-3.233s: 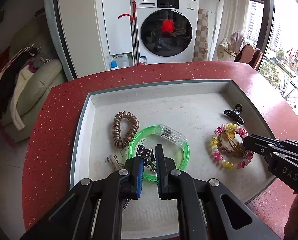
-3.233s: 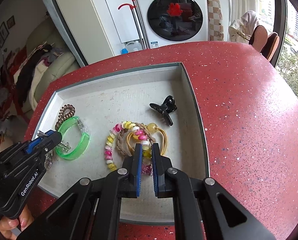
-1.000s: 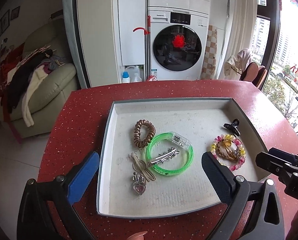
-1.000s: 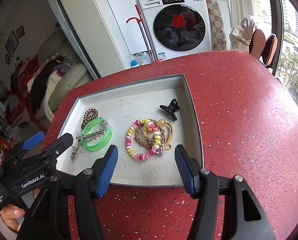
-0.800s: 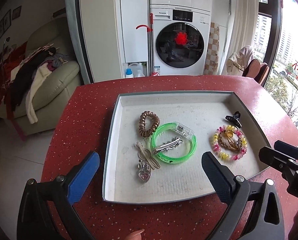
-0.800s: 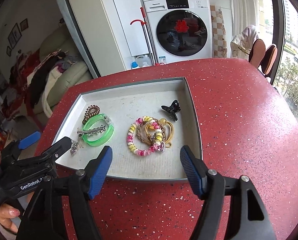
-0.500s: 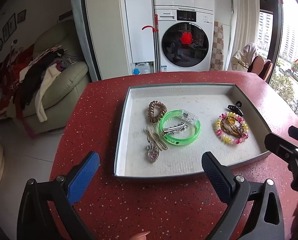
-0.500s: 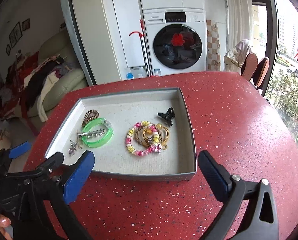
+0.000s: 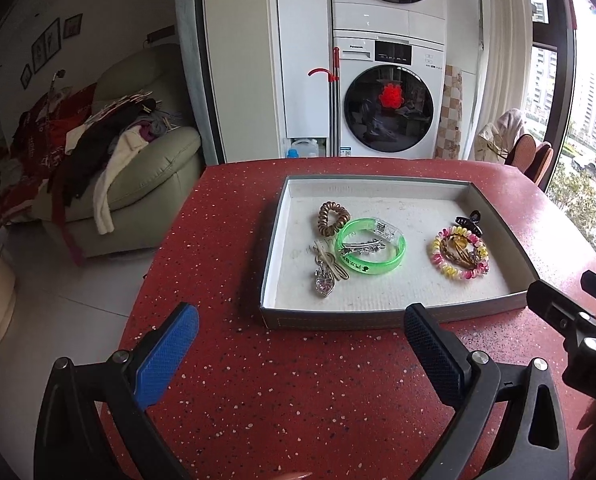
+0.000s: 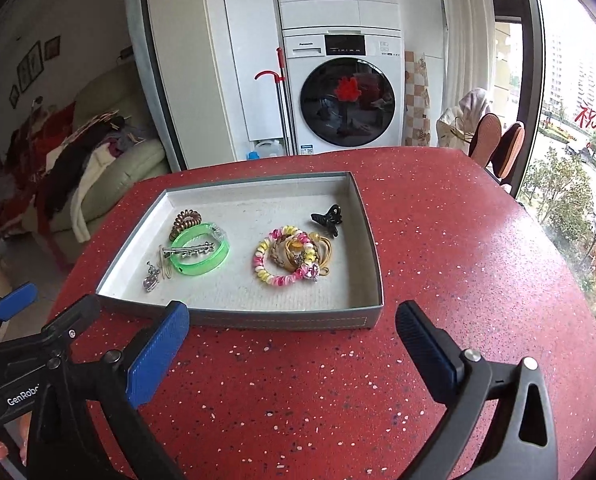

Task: Organize jewelry

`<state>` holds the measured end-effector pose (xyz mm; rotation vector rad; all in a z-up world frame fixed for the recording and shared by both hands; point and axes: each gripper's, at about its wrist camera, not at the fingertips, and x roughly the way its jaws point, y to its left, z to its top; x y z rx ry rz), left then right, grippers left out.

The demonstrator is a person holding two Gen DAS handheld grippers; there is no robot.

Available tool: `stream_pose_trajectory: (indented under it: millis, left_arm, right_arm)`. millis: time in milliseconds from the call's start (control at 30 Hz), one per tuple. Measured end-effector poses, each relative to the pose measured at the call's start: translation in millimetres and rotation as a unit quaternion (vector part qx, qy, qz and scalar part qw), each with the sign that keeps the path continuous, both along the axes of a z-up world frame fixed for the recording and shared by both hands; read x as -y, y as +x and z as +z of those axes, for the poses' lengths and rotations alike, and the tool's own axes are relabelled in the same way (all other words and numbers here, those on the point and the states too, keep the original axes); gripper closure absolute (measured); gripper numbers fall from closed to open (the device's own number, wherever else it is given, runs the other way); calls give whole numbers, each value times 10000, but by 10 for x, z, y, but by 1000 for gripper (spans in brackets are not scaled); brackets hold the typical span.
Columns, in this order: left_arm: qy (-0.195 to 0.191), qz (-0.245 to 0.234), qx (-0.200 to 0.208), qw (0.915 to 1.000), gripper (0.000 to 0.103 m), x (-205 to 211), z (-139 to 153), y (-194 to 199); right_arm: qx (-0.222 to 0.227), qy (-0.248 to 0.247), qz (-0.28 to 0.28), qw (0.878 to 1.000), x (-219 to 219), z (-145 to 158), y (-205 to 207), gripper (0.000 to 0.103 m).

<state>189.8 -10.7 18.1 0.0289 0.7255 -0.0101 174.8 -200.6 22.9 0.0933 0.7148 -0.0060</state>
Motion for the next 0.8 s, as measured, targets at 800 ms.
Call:
stream_pose_trajectory:
  millis: [800]
  left_arm:
    - [88,40,11,10000,0,11,2,-238]
  right_arm:
    - [103,-286,-87,9995,-38,97,-201,0]
